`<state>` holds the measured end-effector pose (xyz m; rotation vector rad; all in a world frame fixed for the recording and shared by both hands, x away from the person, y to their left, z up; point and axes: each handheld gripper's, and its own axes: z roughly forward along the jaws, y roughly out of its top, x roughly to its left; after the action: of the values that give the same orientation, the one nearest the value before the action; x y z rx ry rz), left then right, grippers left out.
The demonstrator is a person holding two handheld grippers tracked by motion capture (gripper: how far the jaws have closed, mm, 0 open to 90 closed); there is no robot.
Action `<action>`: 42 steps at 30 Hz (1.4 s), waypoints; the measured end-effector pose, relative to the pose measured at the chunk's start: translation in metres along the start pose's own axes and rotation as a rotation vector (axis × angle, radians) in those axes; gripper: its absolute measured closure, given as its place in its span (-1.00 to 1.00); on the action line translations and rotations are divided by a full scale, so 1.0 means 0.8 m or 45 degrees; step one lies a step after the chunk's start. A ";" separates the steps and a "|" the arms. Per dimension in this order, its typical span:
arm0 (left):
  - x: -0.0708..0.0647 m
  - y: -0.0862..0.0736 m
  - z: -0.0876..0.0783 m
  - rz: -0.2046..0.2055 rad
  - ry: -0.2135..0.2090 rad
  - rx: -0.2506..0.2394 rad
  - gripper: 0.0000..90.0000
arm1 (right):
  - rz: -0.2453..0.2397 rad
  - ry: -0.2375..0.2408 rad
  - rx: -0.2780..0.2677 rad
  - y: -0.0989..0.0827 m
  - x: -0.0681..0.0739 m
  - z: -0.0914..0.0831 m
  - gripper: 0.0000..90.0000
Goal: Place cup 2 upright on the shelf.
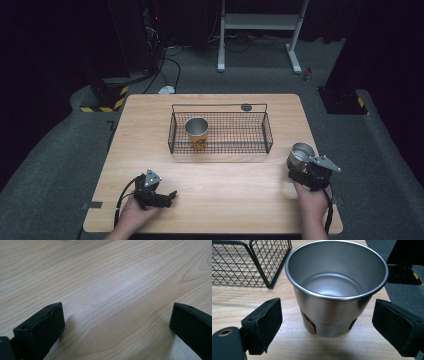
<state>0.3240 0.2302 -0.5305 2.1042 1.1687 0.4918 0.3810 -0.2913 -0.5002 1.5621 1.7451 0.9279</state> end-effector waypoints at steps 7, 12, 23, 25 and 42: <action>0.000 -0.001 0.000 0.003 -0.001 -0.001 -0.99 | 0.007 0.005 -0.006 0.000 -0.001 0.007 -0.79; 0.000 -0.001 -0.001 0.003 -0.003 -0.004 -0.99 | 0.008 0.001 -0.007 0.004 0.000 0.013 -0.79; 0.000 -0.001 -0.001 0.007 -0.005 0.001 -0.99 | 0.027 0.000 -0.044 0.015 -0.002 0.022 -0.79; 0.000 -0.001 -0.001 0.007 -0.005 0.000 -0.99 | 0.038 -0.002 -0.050 0.016 -0.004 0.025 -0.78; 0.000 -0.001 -0.001 0.008 -0.004 0.001 -0.99 | 0.018 0.009 -0.061 0.014 -0.003 0.028 -0.60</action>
<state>0.3226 0.2308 -0.5305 2.1091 1.1611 0.4906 0.4059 -0.2909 -0.5033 1.5436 1.7067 0.9765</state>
